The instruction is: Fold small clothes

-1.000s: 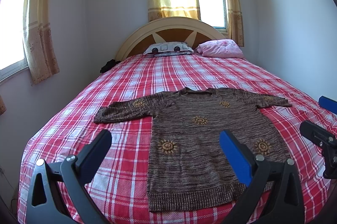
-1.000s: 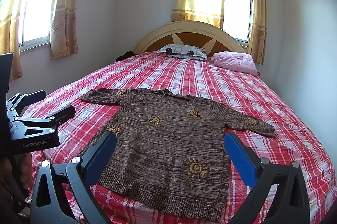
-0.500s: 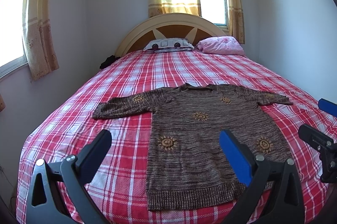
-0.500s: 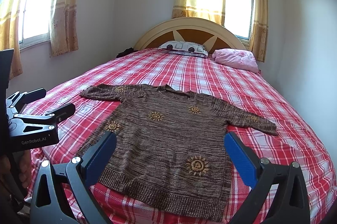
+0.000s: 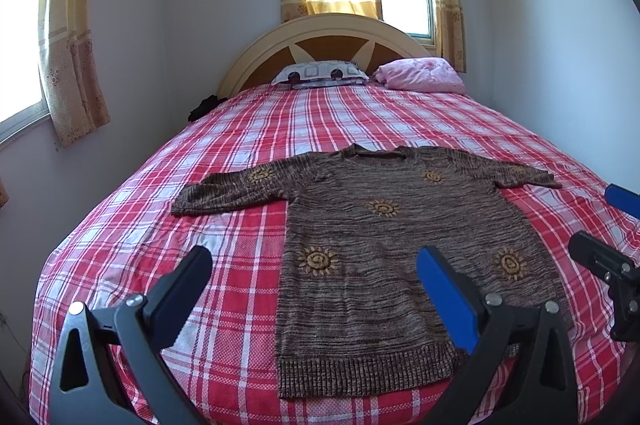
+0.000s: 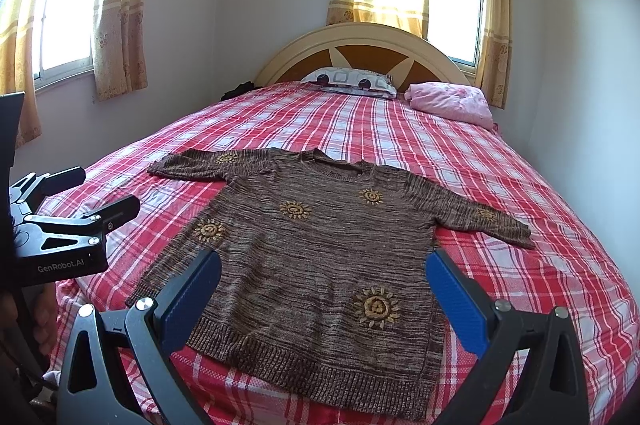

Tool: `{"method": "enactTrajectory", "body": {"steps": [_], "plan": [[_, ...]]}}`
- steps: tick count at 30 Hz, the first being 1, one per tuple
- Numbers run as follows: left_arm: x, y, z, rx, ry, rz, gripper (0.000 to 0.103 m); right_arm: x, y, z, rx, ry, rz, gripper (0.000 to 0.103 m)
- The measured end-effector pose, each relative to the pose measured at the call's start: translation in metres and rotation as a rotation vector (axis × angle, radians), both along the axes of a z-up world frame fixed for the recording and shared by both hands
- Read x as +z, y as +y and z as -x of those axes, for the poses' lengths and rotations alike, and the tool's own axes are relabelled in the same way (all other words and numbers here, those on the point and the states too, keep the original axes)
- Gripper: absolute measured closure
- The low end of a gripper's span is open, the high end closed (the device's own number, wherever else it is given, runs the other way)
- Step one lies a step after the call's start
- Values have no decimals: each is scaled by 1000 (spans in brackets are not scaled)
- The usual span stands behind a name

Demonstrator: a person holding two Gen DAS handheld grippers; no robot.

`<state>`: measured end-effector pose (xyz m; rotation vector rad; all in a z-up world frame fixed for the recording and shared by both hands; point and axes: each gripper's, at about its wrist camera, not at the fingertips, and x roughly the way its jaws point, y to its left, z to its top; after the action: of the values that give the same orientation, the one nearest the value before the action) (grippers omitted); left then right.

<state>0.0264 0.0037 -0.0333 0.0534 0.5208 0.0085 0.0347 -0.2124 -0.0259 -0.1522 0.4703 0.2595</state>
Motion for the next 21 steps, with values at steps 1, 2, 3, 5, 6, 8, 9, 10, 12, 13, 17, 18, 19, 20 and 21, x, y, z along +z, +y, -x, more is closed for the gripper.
{"method": "enactTrajectory", "body": {"steps": [1, 2, 3, 5, 6, 8, 9, 10, 12, 13, 17, 18, 19, 20, 21], "plan": [[-2, 1, -2, -1, 4, 0, 0, -2, -1, -2, 2, 0, 1, 1], [-5, 2, -5, 0, 9, -2, 0, -7, -2, -5, 2, 7, 5, 1], [-9, 4, -9, 10, 17, -8, 0, -10, -3, -8, 3, 18, 9, 1], [-18, 8, -17, 29, 32, -22, 0, -20, -7, -18, 11, 50, 13, 1], [-22, 9, -20, 33, 39, -29, 0, -26, -12, -24, 5, 67, 10, 1], [-33, 14, -32, 52, 63, -49, 0, -34, -25, -37, -17, 95, -7, 1], [-39, 15, -40, 60, 83, -63, 0, -38, -34, -45, -31, 109, -22, 1], [-42, 17, -44, 64, 93, -70, 0, -42, -43, -53, -46, 125, -37, 1], [-49, 18, -55, 71, 116, -84, 0, -49, -62, -69, -83, 152, -60, 1], [-52, 18, -61, 72, 124, -90, 0, -52, -72, -78, -109, 163, -66, 1], [-60, 17, -84, 72, 145, -126, 0, -64, -114, -111, -191, 210, -106, 1], [-60, 17, -89, 72, 147, -132, 0, -65, -123, -119, -202, 224, -116, 1], [-61, 17, -96, 72, 149, -139, 0, -67, -135, -128, -217, 240, -132, 1], [-61, 17, -104, 71, 152, -146, 0, -68, -147, -137, -233, 251, -146, 1], [-61, 16, -110, 69, 153, -150, 0, -69, -157, -143, -248, 259, -155, 1]]}}
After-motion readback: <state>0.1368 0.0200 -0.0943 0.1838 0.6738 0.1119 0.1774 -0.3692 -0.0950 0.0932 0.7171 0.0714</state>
